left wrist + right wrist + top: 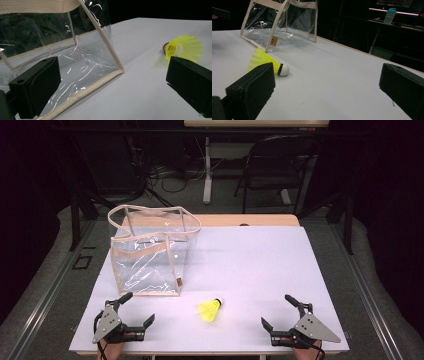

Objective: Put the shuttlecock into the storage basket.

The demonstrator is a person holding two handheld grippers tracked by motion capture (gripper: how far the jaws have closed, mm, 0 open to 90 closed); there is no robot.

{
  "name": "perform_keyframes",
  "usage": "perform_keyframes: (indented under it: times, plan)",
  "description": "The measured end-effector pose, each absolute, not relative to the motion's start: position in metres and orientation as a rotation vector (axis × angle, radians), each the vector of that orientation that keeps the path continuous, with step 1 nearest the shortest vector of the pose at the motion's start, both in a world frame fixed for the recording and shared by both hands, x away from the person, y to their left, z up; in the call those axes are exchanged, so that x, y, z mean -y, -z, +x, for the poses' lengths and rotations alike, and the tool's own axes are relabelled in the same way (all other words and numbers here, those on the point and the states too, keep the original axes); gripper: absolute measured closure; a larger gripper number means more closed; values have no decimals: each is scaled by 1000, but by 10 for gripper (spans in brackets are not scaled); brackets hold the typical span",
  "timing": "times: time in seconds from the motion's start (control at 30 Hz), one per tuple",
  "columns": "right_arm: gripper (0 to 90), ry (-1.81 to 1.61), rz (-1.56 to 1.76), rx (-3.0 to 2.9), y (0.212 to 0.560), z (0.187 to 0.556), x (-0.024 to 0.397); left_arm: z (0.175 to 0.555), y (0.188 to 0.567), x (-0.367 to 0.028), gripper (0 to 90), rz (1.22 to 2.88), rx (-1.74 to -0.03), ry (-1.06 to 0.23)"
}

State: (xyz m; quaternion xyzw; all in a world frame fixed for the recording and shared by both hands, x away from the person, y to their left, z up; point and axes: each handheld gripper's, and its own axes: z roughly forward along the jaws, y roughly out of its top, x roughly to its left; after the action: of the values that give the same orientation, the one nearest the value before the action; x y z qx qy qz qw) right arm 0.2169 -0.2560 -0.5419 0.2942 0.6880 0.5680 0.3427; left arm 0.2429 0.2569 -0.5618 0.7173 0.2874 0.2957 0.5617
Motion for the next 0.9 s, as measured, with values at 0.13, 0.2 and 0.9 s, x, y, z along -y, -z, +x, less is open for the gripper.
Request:
perform_keyframes:
  times: [0.13,0.2,0.9]
  plan:
    - [0,-1474,768,-1801,543,217,256,243,561,-256,0,1692,-671,-698]
    - [0,-1475,769,-1804,543,218,256,243,561,-256,0,1694,-669,-695]
    - [3,-1471,774,-1811,543,220,257,249,559,-240,0,1710,-620,-666]
